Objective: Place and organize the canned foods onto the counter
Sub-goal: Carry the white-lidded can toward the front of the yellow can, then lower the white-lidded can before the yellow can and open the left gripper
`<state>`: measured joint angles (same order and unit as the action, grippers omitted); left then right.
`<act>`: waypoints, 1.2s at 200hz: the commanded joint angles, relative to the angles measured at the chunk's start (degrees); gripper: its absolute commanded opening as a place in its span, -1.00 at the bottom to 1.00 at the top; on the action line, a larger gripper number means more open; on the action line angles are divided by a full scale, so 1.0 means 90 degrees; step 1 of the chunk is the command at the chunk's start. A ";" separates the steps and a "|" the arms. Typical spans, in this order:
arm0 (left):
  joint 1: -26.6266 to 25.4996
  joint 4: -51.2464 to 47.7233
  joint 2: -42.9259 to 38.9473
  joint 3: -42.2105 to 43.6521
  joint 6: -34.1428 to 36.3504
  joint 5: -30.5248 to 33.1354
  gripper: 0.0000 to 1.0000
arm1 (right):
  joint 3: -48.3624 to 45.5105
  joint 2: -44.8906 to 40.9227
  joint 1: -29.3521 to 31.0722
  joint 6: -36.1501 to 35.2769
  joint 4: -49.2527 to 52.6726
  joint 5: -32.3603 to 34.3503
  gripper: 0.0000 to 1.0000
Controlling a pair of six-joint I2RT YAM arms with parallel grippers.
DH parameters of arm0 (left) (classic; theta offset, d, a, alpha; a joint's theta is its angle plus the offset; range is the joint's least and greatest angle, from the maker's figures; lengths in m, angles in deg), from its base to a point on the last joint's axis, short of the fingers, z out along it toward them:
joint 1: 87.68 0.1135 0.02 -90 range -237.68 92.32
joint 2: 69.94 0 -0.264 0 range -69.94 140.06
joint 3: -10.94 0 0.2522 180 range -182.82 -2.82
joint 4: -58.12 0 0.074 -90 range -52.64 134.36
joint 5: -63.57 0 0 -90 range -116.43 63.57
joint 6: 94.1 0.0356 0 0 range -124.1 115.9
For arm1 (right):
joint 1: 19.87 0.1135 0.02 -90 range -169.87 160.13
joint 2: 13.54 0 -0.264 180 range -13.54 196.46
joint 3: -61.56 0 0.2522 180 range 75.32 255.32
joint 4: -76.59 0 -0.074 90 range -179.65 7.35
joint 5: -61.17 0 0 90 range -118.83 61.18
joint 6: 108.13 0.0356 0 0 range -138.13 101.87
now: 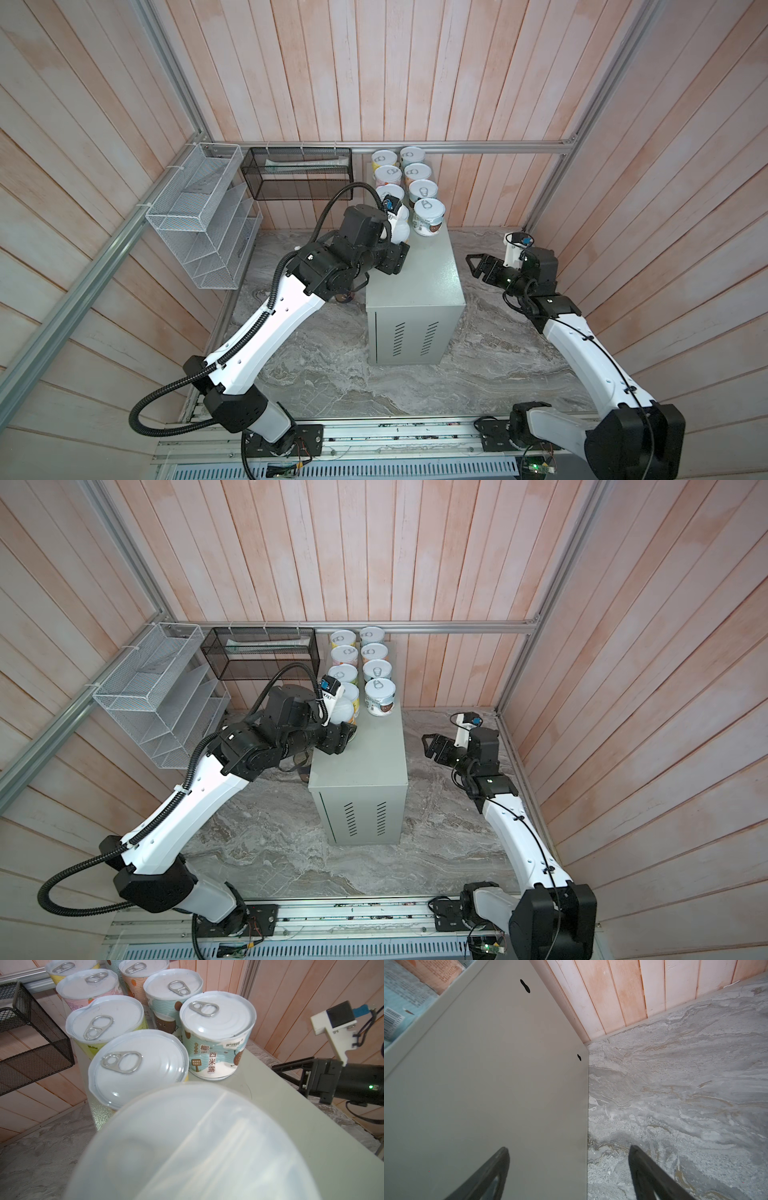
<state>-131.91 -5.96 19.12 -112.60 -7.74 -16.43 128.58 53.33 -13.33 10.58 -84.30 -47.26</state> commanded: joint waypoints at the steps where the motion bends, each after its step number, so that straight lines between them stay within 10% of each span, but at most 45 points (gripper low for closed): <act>1: -0.0007 0.0669 -0.0174 0.0020 0.0068 0.0193 0.51 | -0.0082 0.0064 -0.0034 0.0052 -0.0156 -0.0149 0.78; 21: -0.0008 0.0695 -0.0180 0.0045 0.0080 0.0140 1.00 | -0.0087 0.0060 -0.0034 0.0052 -0.0157 -0.0158 0.80; 148: -0.0017 0.1084 -0.0570 0.0234 0.0186 -0.0280 1.00 | -0.0019 -0.0111 -0.0035 0.0043 -0.0020 -0.0335 0.82; 240: -0.0045 0.1205 -0.1145 -0.0024 0.0730 0.2362 0.99 | 0.0613 -0.0341 -0.0043 -0.0338 0.0610 0.0227 0.84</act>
<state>-132.06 3.87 10.83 -111.55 -3.32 -6.16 130.76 51.38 -13.33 9.82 -81.48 -48.27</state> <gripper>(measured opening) 0.997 0.916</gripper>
